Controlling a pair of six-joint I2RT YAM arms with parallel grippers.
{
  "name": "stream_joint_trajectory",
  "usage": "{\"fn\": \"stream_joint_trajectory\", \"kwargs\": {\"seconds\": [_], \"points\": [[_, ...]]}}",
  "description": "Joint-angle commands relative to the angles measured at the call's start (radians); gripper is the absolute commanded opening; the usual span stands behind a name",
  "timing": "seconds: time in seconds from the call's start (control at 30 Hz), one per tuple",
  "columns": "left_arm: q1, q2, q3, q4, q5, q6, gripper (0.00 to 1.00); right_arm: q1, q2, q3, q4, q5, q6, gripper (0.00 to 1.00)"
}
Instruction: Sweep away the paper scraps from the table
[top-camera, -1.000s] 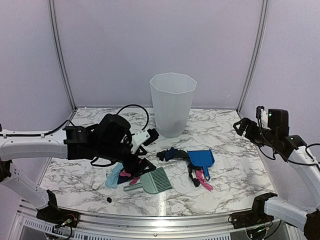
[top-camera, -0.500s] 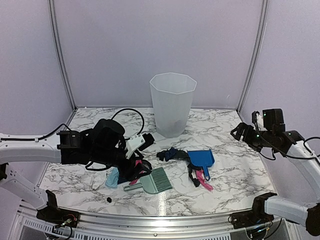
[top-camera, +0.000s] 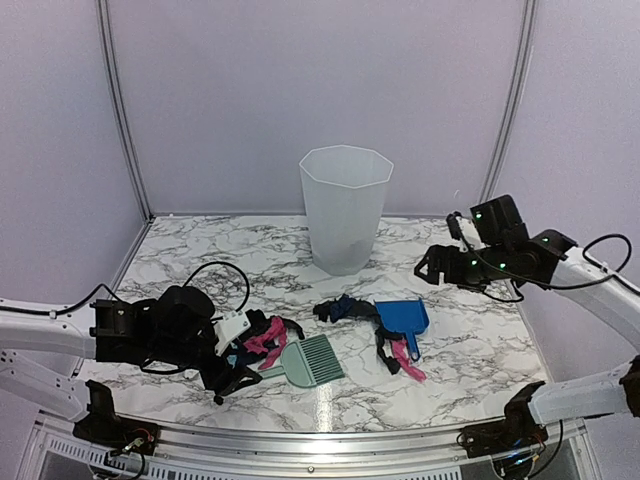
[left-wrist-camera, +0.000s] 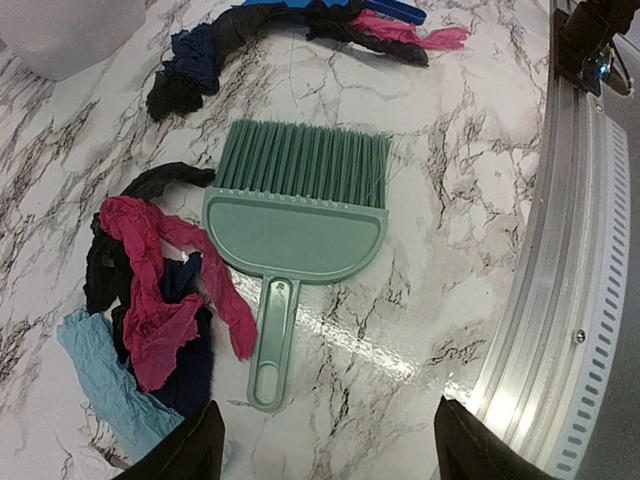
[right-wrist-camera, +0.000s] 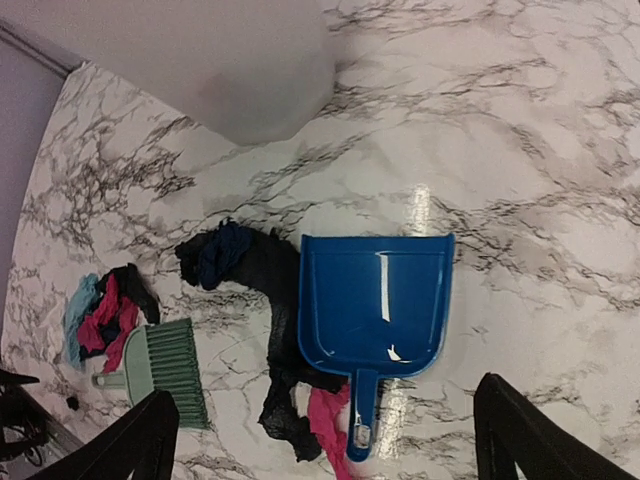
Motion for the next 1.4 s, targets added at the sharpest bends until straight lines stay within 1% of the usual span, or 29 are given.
{"fn": "stream_joint_trajectory", "kwargs": {"seconds": [0.0,0.13,0.2,0.27,0.43,0.47,0.53,0.57,0.83,1.0,1.2,1.23,1.37], "points": [[-0.004,-0.046,-0.011,0.053,-0.011,-0.057,0.75,0.189,0.149,0.087,0.054,0.05,-0.032,0.93],[-0.004,-0.071,-0.017,0.053,-0.013,-0.1,0.74,0.352,0.341,0.19,0.082,0.054,-0.058,0.92],[-0.006,-0.084,-0.02,0.051,-0.019,-0.116,0.74,0.416,0.436,0.253,0.083,0.086,-0.07,0.9],[-0.008,-0.1,-0.023,0.05,-0.023,-0.134,0.74,0.465,0.525,0.321,0.088,0.083,-0.079,0.87],[-0.016,-0.135,-0.028,0.033,-0.03,-0.172,0.72,0.54,0.723,0.462,0.064,0.069,-0.099,0.77],[-0.018,-0.142,-0.029,0.028,-0.03,-0.18,0.72,0.548,0.76,0.491,0.047,0.037,-0.101,0.75],[-0.021,-0.157,-0.035,0.02,-0.03,-0.192,0.72,0.559,0.821,0.534,0.013,0.021,-0.099,0.69],[-0.022,-0.167,-0.038,0.016,-0.053,-0.196,0.72,0.564,0.85,0.545,0.002,0.012,-0.096,0.66],[-0.03,-0.223,-0.057,-0.016,-0.062,-0.214,0.7,0.596,0.915,0.51,-0.017,-0.054,-0.077,0.46],[-0.033,-0.252,-0.065,-0.034,-0.056,-0.214,0.69,0.635,0.925,0.454,-0.003,-0.081,-0.063,0.41],[-0.039,-0.275,-0.08,-0.044,-0.039,-0.227,0.68,0.662,0.924,0.395,0.001,-0.073,-0.032,0.38],[-0.041,-0.279,-0.082,-0.045,-0.018,-0.23,0.68,0.663,0.919,0.382,-0.001,-0.069,-0.027,0.36],[-0.048,-0.288,-0.089,-0.046,-0.01,-0.229,0.67,0.669,0.859,0.307,-0.004,-0.054,-0.017,0.29]]}}
